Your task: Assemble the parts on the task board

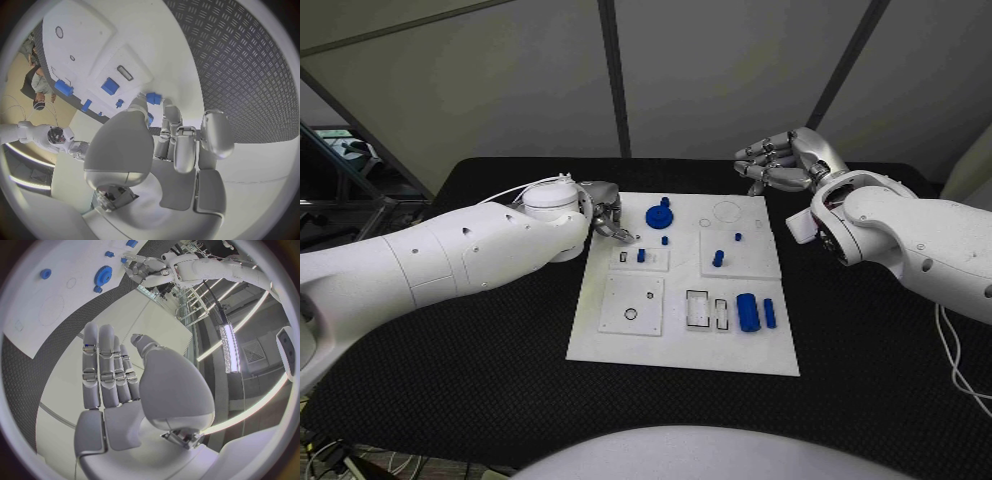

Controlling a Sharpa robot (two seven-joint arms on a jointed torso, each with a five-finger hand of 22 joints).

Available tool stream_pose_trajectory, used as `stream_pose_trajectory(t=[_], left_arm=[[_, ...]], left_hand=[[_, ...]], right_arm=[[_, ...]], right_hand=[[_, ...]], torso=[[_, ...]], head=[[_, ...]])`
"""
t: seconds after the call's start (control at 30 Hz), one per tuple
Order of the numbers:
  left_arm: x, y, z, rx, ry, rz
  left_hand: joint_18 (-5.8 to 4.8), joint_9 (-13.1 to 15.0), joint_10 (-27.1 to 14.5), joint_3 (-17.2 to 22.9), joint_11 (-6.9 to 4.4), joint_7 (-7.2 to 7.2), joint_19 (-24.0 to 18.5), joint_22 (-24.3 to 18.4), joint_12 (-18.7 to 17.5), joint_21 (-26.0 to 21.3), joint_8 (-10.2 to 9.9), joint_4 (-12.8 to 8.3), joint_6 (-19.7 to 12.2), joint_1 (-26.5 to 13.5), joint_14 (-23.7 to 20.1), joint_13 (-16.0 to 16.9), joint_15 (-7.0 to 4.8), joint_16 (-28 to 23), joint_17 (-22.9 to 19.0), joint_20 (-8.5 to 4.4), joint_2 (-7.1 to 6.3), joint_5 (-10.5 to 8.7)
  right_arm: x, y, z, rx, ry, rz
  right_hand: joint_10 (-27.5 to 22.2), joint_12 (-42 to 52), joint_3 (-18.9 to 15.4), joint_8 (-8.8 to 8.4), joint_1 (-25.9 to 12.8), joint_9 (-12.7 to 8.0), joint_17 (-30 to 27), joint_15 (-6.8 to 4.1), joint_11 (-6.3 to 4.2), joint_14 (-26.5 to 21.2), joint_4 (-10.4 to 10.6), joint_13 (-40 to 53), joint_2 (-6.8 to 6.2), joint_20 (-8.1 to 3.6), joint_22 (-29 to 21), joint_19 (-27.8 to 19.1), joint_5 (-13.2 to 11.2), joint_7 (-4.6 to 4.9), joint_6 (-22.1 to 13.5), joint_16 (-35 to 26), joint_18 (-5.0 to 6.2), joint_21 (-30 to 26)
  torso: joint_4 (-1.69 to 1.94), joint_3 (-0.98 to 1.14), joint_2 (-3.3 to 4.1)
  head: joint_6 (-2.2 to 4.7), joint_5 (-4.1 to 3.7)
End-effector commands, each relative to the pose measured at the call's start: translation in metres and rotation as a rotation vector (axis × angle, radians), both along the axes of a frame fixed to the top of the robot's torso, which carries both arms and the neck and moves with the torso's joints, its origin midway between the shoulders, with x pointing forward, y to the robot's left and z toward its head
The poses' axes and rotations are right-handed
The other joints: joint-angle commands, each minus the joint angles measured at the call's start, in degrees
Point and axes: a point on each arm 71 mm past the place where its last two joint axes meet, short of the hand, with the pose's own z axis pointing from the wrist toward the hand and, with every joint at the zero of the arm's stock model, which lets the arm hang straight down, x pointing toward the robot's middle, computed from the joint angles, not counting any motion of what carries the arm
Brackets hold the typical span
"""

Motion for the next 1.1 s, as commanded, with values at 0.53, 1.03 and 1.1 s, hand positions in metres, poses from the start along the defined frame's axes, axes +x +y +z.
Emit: stream_pose_trajectory(t=[0.53, 1.03, 1.1], left_arm=[[0.002, -0.0043, -0.0007, 0.023, -0.005, 0.008], [0.0029, 0.001, -0.0007, 0.034, -0.009, 0.021], [0.003, 0.0018, -0.0006, 0.034, -0.011, 0.023]], left_hand=[[-3.12, -0.2, 0.0, -0.6, -0.14, -0.13, 0.2, 4.9, 0.4, 0.2, 0.8, -0.2, 0.4, 2.2, 5.0, 0.1, -0.13, -0.3, 12.4, -0.08, 0.97, 0.41], [-3.11, -0.5, -0.9, -0.1, 0.02, 0.11, 0.1, 4.9, 0.1, -0.1, 1.1, -0.3, -0.4, 4.6, 4.9, -0.6, -0.02, -0.4, 12.1, -0.06, 1.82, 0.51], [-3.1, -0.5, -1.1, 0.1, 0.04, 0.14, 0.1, 4.9, 0.0, -0.1, 1.1, -0.3, -0.5, 5.1, 4.9, -0.7, 0.0, -0.5, 12.1, -0.04, 2.04, 0.51]], right_arm=[[0.0004, 0.002, 0.0005, 0.0, 0.002, 0.011], [0.0008, 0.0026, -0.0001, -0.001, 0.007, 0.014], [0.001, 0.0029, -0.0003, -0.001, 0.008, 0.015]], right_hand=[[-0.4, 0.2, 0.0, 0.24, -0.5, 0.1, 0.1, 0.35, -0.09, 0.1, 0.3, -0.1, -0.03, 0.24, -0.1, 0.2, 0.0, 0.16, -0.4, -0.4, 0.65, -0.3], [-0.4, 0.3, 0.0, 0.26, -0.6, 0.1, 0.1, 0.36, -0.07, 0.1, 0.4, -0.1, 0.0, 0.25, -0.1, 0.2, 0.0, 0.17, -0.4, -0.4, 0.65, -0.3], [-0.4, 0.3, 0.0, 0.26, -0.6, 0.1, 0.1, 0.36, -0.07, 0.1, 0.4, -0.1, 0.0, 0.25, -0.1, 0.2, 0.0, 0.17, -0.4, -0.4, 0.65, -0.3]], torso=[[0.01, -0.03, -0.02], [0.05, -0.07, -0.04], [0.04, -0.05, -0.03]], head=[[0.07, -0.07], [0.09, 0.05], [0.11, 0.04]])
